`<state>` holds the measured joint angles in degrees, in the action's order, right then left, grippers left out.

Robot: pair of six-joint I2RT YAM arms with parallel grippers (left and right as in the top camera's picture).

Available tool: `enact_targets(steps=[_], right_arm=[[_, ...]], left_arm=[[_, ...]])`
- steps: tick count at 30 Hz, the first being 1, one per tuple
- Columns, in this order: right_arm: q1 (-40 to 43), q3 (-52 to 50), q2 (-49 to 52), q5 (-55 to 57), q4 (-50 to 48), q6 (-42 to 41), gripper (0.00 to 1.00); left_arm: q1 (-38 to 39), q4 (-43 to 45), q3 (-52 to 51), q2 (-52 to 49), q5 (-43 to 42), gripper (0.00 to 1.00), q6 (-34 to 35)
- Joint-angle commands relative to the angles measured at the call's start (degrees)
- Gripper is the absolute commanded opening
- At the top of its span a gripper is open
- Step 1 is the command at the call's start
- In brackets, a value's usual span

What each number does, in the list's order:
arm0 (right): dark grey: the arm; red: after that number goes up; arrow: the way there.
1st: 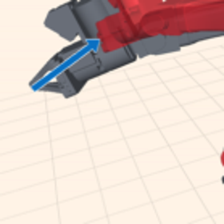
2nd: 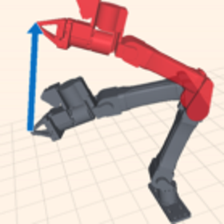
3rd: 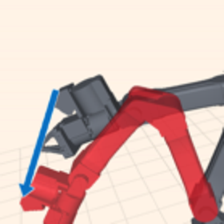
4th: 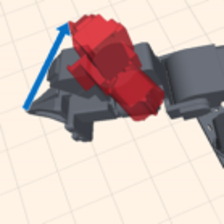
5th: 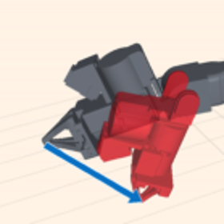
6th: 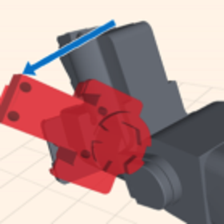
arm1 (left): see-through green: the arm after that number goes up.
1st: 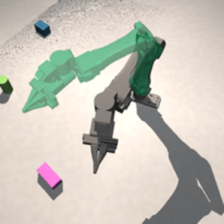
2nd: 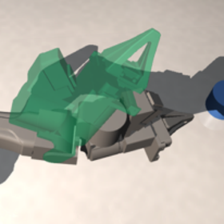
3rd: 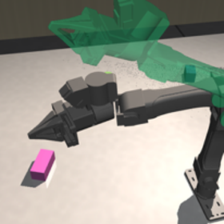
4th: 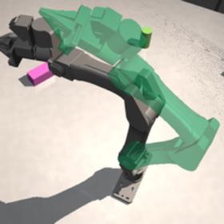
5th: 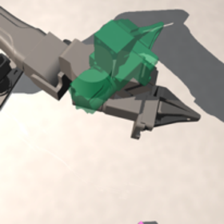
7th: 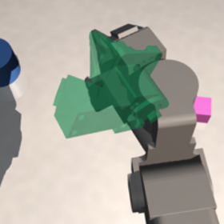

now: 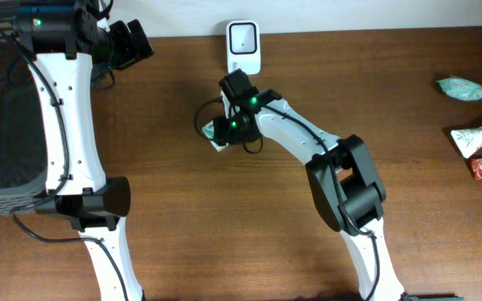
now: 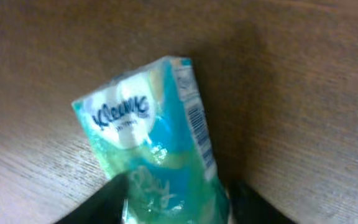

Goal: Scan the item barcode

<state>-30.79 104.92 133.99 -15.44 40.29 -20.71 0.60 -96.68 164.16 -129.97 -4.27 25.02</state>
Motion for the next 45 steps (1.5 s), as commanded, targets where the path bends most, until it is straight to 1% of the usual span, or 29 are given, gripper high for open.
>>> enact_targets(steps=[1,4,5,6,7,8,9,10,12,15,17,20,21,22,24,26,28,31,33,34,35,36,37,38,40,42,44,45], right_arm=[[0.6,0.2,0.3,4.3,3.5,0.2,0.48],[2.1,2.8,-1.9,13.0,11.1,0.2,0.49],[2.7,4.3,-2.6,16.3,14.4,0.2,0.52],[3.6,7.1,-3.1,19.4,19.1,0.3,0.57],[3.9,8.9,-3.1,20.2,21.6,0.3,0.59],[4.2,10.5,-3.1,21.0,23.7,0.3,0.68],[4.3,12.4,-3.1,22.6,25.9,0.3,0.75],[4.2,13.9,-3.1,23.2,26.8,0.7,0.79],[3.1,15.0,-3.1,22.2,26.9,3.8,0.80],[-1.5,13.8,-3.1,21.1,26.9,19.4,0.79],[-3.8,12.7,-2.8,21.4,26.8,25.4,0.78],[-6.0,11.4,-2.4,25.2,25.6,26.3,0.78],[-6.3,10.3,-2.4,25.4,24.3,26.3,0.75],[-6.3,9.0,-2.4,25.4,23.2,26.3,0.70],[-6.3,7.0,-2.4,26.7,21.1,26.3,0.68],[-6.3,4.8,-2.4,29.4,18.1,26.3,0.64],[-6.3,2.5,-2.4,29.7,14.6,26.3,0.59],[-6.2,0.5,-2.4,29.7,10.0,26.3,0.43],[-5.5,0.5,-2.4,30.5,8.7,25.9,0.28],[-5.1,0.5,-2.4,32.5,8.5,24.2,0.23],[-4.8,0.5,-2.4,34.2,8.5,22.2,0.04],[-4.4,0.5,-2.4,34.1,8.7,21.6,0.04],[-4.1,0.7,-2.4,34.1,9.2,18.9,0.04],[-3.7,1.7,-2.5,33.2,10.5,14.3,0.04],[-3.0,4.5,-2.5,27.8,12.5,12.8,0.04],[-1.4,9.9,-2.5,17.4,16.2,11.8,0.04],[2.3,15.9,-2.5,-1.5,20.6,11.1,0.04],[4.1,16.4,-2.5,-10.5,20.9,11.2,0.04]], left_arm=[[-0.3,0.0,0.5,0.3,-0.2,0.99,-0.7],[-0.3,0.0,0.5,0.3,-0.2,0.99,-0.7],[-0.3,0.0,0.5,0.3,-0.2,0.99,-0.7],[-0.3,0.0,0.5,0.3,-0.2,0.99,-0.7],[-0.3,0.0,0.5,0.3,-0.2,0.99,-0.7],[-0.3,0.0,0.5,0.3,-0.2,0.99,-0.7],[-0.3,0.0,0.5,0.3,-0.2,0.99,-0.7],[-0.3,0.0,0.5,0.3,-0.2,0.99,-0.7],[-0.3,0.0,0.5,0.3,-0.2,0.99,-0.7],[-0.3,0.0,0.5,0.3,-0.2,0.99,-0.7],[-0.3,0.0,0.5,0.3,-0.2,0.99,-0.7],[-0.3,0.0,0.5,0.3,-0.2,0.99,-0.7],[-0.3,0.0,0.5,0.3,-0.2,0.99,-0.7],[-0.3,0.0,0.5,0.3,-0.2,0.99,-0.7],[-0.3,0.0,0.5,0.3,-0.2,0.99,-0.7],[-0.3,0.0,0.5,0.3,-0.2,0.99,-0.7],[-0.3,0.0,0.5,0.3,-0.2,0.99,-0.7],[-0.3,0.0,0.5,0.3,-0.2,0.99,-0.7],[-0.3,0.0,0.5,0.3,-0.2,0.99,-0.7],[-0.2,0.0,0.5,0.3,-0.2,0.99,-0.7],[-0.2,0.0,0.5,0.3,-0.2,0.99,-0.7],[-0.3,0.0,0.5,0.3,-0.2,0.99,-0.7],[-0.3,0.0,0.5,0.3,-0.2,0.99,-0.7],[-0.2,0.0,0.5,0.3,-0.2,0.99,-0.7],[-0.2,0.0,0.5,0.3,-0.2,0.99,-0.7],[-0.3,0.0,0.5,0.3,-0.2,0.99,-0.7],[-0.2,0.0,0.5,0.3,-0.2,0.99,-0.7],[-0.3,0.0,0.5,0.3,-0.2,0.99,-0.7]])
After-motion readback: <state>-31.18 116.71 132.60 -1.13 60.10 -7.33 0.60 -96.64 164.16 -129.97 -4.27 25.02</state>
